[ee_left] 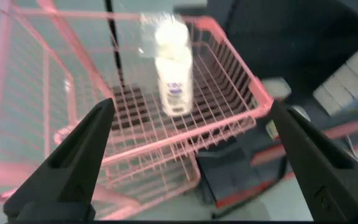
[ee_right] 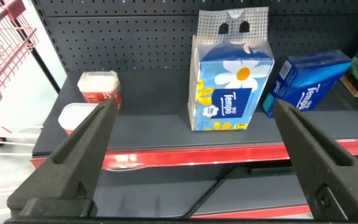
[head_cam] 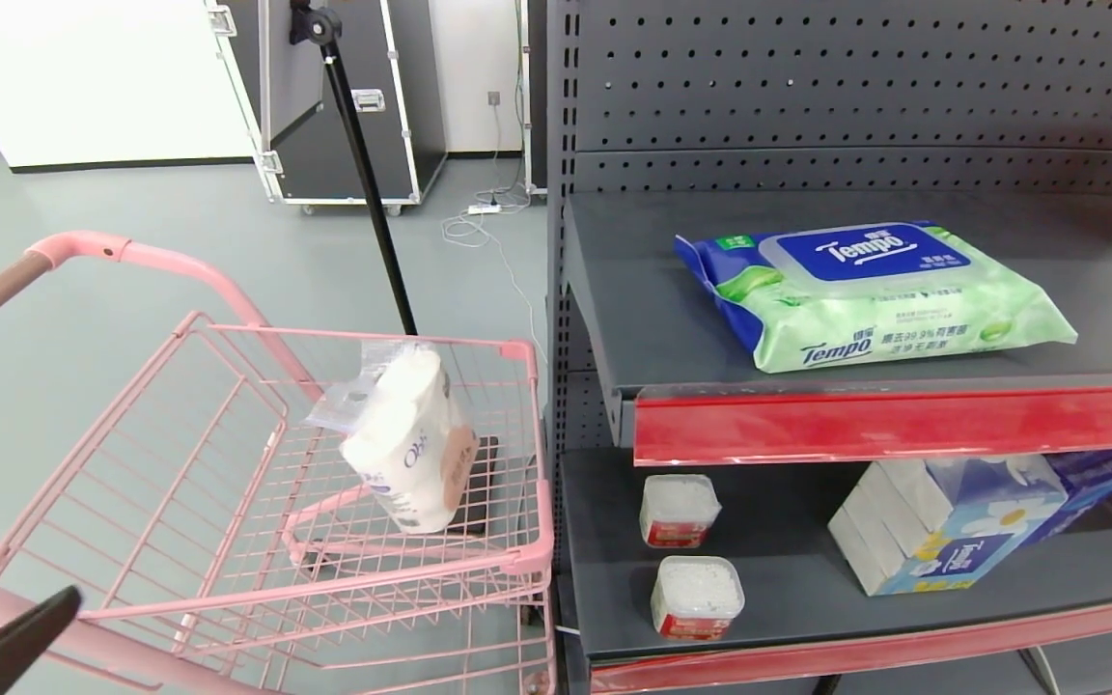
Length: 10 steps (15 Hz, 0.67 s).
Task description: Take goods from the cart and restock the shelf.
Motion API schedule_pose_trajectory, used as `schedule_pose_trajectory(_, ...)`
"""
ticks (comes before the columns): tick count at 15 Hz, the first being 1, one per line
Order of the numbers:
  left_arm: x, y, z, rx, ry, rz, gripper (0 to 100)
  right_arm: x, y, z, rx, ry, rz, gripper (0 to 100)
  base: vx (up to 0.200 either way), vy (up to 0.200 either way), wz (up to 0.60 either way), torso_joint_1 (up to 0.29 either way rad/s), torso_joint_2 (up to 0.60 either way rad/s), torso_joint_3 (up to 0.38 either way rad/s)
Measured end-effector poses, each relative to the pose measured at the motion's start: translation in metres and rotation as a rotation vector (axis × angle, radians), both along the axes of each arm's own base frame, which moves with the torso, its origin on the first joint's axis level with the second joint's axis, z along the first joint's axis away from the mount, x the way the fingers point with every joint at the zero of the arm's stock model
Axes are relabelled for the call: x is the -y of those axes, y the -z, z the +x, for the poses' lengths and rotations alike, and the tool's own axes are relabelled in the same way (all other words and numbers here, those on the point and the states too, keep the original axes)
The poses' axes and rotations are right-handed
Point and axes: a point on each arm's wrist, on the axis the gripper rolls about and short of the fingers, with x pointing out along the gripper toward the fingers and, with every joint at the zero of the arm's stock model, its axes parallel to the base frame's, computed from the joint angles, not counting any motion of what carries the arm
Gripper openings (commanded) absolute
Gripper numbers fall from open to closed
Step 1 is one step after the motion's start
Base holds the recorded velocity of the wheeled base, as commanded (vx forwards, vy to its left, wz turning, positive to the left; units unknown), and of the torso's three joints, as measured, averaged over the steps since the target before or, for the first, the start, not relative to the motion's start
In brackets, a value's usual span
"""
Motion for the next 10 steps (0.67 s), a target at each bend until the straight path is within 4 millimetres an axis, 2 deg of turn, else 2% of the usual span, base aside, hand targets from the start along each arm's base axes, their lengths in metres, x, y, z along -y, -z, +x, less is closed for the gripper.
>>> schedule_pose_trajectory(3, 0.014, 0.002, 0.061, -0.144, 0.073, 0.013, 100, 0.000, 0.000, 0.000, 0.000, 0.000, 0.001, 100, 0.000, 0.000, 0.00, 0.000, 0.00, 0.000)
schedule_pose_trajectory(5, 0.023, 0.017, 0.099, -0.201, 0.094, 0.022, 100, 0.000, 0.000, 0.000, 0.000, 0.000, 0.001, 100, 0.000, 0.000, 0.00, 0.000, 0.00, 0.000)
schedule_pose_trajectory(7, 0.031, 0.041, 0.126, -0.253, 0.101, 0.037, 100, 0.000, 0.000, 0.000, 0.000, 0.000, 0.002, 100, 0.000, 0.000, 0.00, 0.000, 0.00, 0.000)
schedule_pose_trajectory(10, 0.038, 0.072, 0.147, -0.354, 0.103, 0.062, 100, 0.000, 0.000, 0.000, 0.000, 0.000, 0.003, 100, 0.000, 0.000, 0.00, 0.000, 0.00, 0.000)
